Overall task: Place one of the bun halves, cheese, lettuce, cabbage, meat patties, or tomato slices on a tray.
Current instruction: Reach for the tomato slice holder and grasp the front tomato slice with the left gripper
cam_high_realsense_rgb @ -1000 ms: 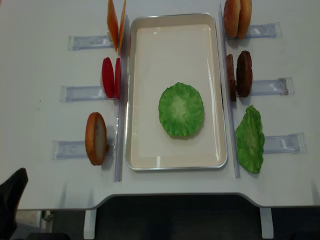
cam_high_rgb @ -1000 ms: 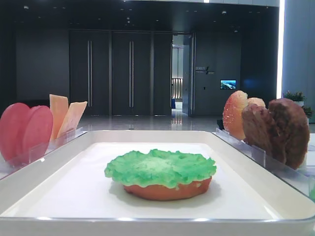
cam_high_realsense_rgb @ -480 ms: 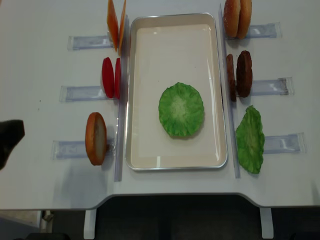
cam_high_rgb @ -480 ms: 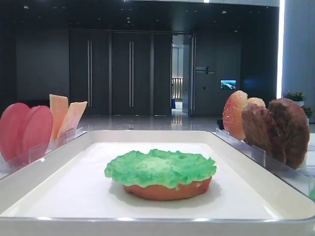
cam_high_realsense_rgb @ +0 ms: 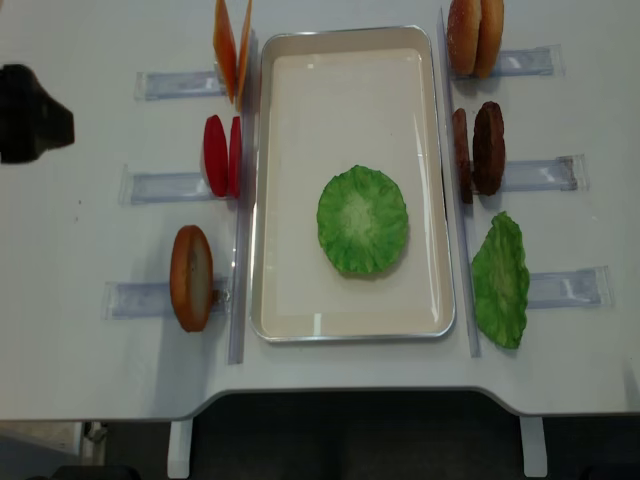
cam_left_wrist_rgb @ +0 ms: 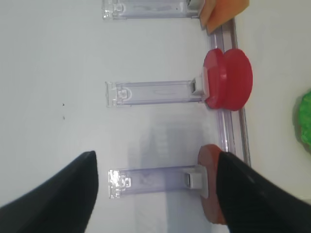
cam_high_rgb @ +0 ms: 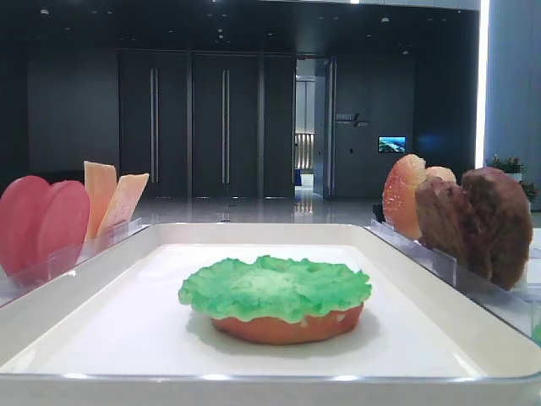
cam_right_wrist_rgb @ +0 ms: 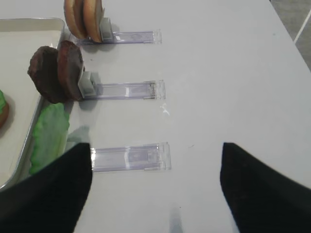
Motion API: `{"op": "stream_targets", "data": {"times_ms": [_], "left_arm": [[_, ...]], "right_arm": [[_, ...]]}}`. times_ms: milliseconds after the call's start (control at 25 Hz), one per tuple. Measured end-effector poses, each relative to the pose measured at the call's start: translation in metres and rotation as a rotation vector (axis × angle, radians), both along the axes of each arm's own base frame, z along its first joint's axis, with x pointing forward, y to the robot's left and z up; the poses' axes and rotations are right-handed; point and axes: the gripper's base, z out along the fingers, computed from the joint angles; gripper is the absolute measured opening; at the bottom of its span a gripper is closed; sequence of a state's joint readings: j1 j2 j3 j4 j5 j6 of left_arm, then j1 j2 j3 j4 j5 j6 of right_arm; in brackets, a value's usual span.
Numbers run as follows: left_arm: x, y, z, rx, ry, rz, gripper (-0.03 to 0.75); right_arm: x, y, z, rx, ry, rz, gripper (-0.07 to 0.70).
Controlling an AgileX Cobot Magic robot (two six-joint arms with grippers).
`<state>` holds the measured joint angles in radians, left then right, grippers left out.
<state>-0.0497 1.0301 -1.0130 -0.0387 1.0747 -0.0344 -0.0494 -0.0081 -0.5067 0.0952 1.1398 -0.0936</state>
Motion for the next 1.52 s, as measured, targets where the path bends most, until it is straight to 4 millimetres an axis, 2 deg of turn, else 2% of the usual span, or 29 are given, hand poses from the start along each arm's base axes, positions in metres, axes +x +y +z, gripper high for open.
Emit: {"op": "stream_targets", "data": {"times_ms": [320, 600, 1120, 1320, 1520], "left_arm": [[0.06, -0.003, -0.005, 0.005, 0.081, 0.0, 0.579], [0.097, -0.004, -0.024, 0.022, 0.162, 0.0, 0.579], [0.137, -0.003, -0.045, 0.058, 0.239, -0.002, 0.579], [0.143, -0.003, -0.06, 0.061, 0.297, -0.003, 0.579], [0.144, -0.003, -0.061, 0.061, 0.301, -0.004, 0.579]], "right_arm": [[0.0, 0.0, 0.0, 0.001, 0.0, 0.0, 0.521], [0.0, 0.0, 0.0, 0.001, 0.0, 0.0, 0.521], [0.0, 0.0, 0.0, 0.001, 0.0, 0.0, 0.521], [0.0, 0.0, 0.0, 0.001, 0.0, 0.0, 0.521], [0.0, 0.0, 0.0, 0.001, 0.0, 0.0, 0.521]]}}
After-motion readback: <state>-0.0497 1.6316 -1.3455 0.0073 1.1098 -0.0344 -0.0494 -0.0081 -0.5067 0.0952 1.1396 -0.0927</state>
